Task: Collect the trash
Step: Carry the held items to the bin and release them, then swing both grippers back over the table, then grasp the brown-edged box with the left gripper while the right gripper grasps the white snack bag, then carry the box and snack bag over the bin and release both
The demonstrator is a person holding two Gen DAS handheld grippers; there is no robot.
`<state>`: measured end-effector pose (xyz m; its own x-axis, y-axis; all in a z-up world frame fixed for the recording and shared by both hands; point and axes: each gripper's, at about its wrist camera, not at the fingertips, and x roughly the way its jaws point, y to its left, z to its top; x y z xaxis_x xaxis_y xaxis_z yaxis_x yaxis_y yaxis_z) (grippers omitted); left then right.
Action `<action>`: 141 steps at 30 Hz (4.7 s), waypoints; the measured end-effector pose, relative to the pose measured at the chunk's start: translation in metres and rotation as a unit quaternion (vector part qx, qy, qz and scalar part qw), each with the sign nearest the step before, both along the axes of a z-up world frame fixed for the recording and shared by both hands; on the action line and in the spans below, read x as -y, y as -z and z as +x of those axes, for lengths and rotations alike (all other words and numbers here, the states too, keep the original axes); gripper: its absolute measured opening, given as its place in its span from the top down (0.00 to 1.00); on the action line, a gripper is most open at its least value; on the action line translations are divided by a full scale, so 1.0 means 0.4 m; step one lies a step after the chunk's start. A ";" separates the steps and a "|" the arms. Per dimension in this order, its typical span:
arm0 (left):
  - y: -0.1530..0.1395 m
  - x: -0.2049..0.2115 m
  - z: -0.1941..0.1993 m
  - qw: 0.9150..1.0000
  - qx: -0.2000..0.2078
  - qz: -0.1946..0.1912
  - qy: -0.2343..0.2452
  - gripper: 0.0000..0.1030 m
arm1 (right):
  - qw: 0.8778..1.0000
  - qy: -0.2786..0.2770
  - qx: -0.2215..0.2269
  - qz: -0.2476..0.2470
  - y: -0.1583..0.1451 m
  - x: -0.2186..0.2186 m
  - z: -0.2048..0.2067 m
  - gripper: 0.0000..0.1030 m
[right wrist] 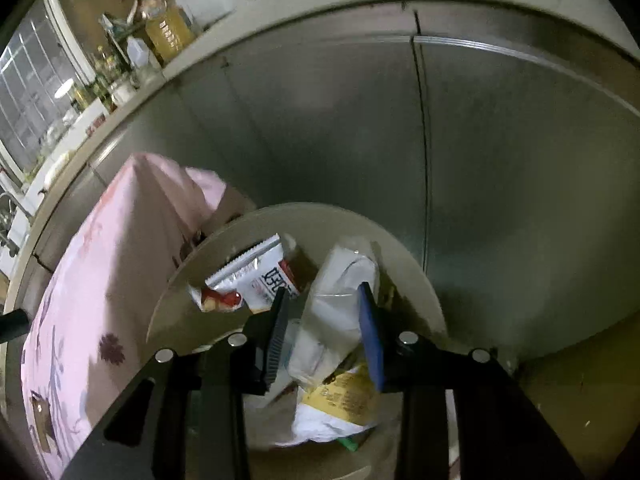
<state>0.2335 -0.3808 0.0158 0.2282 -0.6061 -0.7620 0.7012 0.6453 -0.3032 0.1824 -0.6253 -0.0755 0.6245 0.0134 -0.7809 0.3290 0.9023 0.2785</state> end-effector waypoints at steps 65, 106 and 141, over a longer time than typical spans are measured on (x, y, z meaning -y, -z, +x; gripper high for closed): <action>0.213 -1.100 -0.332 0.902 0.093 0.191 -0.375 0.19 | 0.931 -0.321 0.004 0.174 -0.033 -1.067 -0.134 0.60; 0.183 -1.098 -0.336 0.931 0.067 0.094 -0.346 0.44 | 0.915 -0.363 0.033 0.175 -0.043 -1.130 -0.151 0.99; 0.010 0.035 -0.027 0.994 0.105 0.031 0.022 0.44 | 0.989 -0.024 0.133 -0.057 -0.170 -0.238 -0.259 0.99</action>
